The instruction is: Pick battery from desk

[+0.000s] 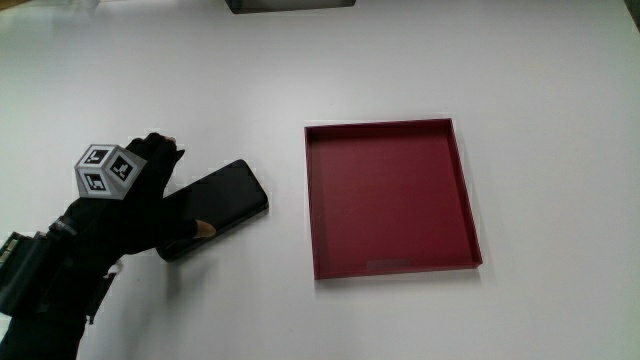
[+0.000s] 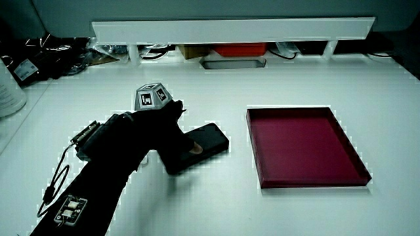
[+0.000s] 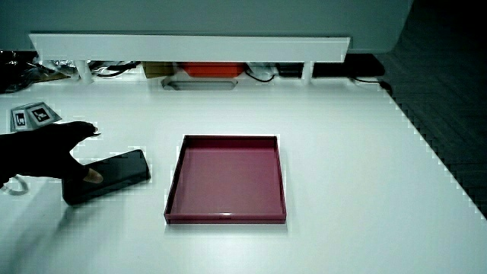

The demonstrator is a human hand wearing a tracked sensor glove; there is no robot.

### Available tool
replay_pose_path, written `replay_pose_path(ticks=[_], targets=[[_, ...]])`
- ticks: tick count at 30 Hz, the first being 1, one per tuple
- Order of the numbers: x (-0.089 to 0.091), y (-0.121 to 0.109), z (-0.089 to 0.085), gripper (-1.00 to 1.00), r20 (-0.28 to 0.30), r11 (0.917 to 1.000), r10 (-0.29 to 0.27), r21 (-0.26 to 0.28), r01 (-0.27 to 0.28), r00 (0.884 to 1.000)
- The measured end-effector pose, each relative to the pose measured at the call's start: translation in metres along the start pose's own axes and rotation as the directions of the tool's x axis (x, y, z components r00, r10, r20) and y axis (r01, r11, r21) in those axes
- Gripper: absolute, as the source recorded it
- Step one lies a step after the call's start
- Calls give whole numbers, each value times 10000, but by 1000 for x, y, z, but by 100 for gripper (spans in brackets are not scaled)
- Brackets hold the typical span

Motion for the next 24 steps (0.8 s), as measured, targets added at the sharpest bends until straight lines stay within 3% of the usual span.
replay_pose_path(ticks=[3,4,7,8,9,13,17,21,24], targets=[[-7,12,-14,0,263,10000,-54,0,54,9996],[-5,13,-16,0,430,9996,186,-234,-176,9989],[-6,21,-26,0,318,9995,102,-304,-92,9994],[-6,22,-29,0,349,9982,244,-554,-225,9991],[-3,22,-29,0,181,9984,240,-517,-231,9995],[-3,26,-34,0,584,9969,289,-745,-245,9979],[4,24,-35,0,322,9969,147,-775,-122,9994],[6,22,-39,0,233,9990,-142,-423,152,9996],[9,22,-42,17,344,9991,-413,-84,416,9986]])
